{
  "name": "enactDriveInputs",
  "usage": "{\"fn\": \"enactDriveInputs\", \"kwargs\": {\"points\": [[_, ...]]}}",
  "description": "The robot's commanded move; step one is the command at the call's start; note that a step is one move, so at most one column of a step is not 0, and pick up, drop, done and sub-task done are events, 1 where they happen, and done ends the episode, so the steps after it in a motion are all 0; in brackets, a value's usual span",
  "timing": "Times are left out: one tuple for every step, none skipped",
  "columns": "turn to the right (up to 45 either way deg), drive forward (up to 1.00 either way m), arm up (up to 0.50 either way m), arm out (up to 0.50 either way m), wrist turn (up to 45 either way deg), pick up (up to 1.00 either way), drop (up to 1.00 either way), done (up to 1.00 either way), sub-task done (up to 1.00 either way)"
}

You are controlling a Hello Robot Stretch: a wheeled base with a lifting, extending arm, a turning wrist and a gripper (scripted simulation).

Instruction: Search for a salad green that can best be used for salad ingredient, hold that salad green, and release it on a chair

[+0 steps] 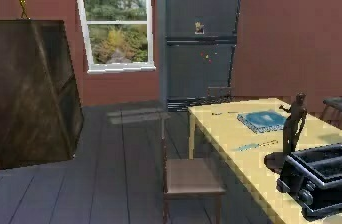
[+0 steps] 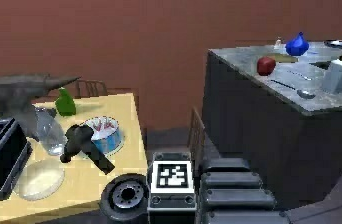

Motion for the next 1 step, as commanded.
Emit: {"fn": "enactDriveInputs", "kwargs": {"points": [[-45.0, 0.00, 0.00, 0.00, 0.0, 0.00, 0.00, 0.00, 0.00]]}}
